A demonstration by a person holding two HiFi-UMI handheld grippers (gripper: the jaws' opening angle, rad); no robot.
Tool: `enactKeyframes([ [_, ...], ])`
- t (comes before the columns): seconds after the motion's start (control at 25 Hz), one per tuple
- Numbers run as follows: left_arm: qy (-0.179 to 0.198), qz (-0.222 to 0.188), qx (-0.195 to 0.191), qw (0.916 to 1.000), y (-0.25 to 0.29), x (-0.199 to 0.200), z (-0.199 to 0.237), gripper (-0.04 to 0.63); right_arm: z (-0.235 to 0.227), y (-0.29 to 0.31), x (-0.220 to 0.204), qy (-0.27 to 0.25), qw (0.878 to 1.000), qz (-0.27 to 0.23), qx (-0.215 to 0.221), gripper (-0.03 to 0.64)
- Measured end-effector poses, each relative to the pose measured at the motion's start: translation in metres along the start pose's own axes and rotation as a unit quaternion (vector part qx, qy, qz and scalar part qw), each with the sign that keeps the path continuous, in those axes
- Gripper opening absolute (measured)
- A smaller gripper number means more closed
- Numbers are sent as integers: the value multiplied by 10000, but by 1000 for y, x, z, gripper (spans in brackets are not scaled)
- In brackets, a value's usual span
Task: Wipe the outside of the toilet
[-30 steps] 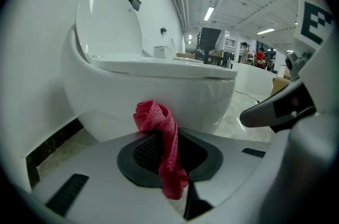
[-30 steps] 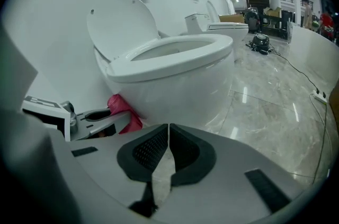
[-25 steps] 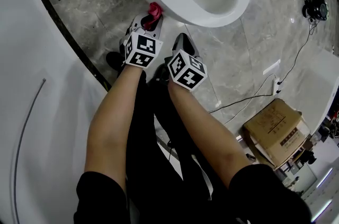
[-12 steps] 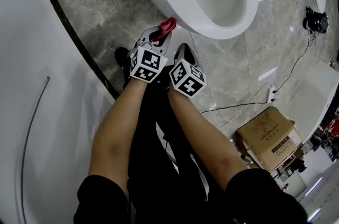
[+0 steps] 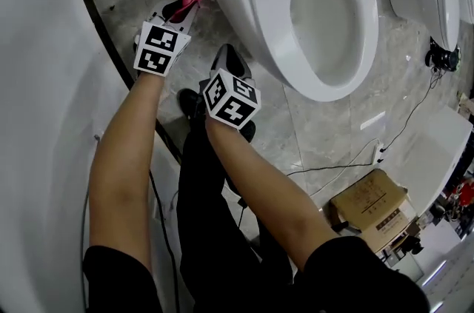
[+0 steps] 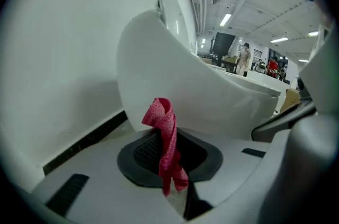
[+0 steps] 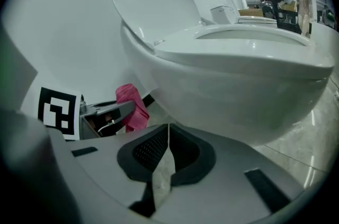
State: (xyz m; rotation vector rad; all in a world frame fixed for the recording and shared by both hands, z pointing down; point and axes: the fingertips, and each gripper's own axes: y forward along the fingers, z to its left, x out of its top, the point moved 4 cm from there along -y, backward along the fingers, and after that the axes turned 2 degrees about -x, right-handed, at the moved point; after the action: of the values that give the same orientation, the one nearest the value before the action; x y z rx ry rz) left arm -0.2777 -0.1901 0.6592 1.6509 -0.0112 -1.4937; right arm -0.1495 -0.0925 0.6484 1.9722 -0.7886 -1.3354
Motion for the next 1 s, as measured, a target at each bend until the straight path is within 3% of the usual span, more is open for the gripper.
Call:
enactKeyframes([
  [0.2, 539, 90, -32, 9985, 29, 38, 80, 64, 68, 58, 34, 46, 9992, -321, 251, 37],
  [0.4, 634, 57, 12, 9980, 56, 56, 129, 64, 99, 105, 51, 242, 9981, -491, 289, 37],
  [0.84, 1466, 228, -437, 9880, 85, 51, 121, 63, 83, 146, 36, 458, 9978, -449, 145, 37],
  [1.0, 1292, 226, -398, 9906, 86, 44, 106, 63, 67, 133, 30, 492, 9979, -402, 144, 37],
])
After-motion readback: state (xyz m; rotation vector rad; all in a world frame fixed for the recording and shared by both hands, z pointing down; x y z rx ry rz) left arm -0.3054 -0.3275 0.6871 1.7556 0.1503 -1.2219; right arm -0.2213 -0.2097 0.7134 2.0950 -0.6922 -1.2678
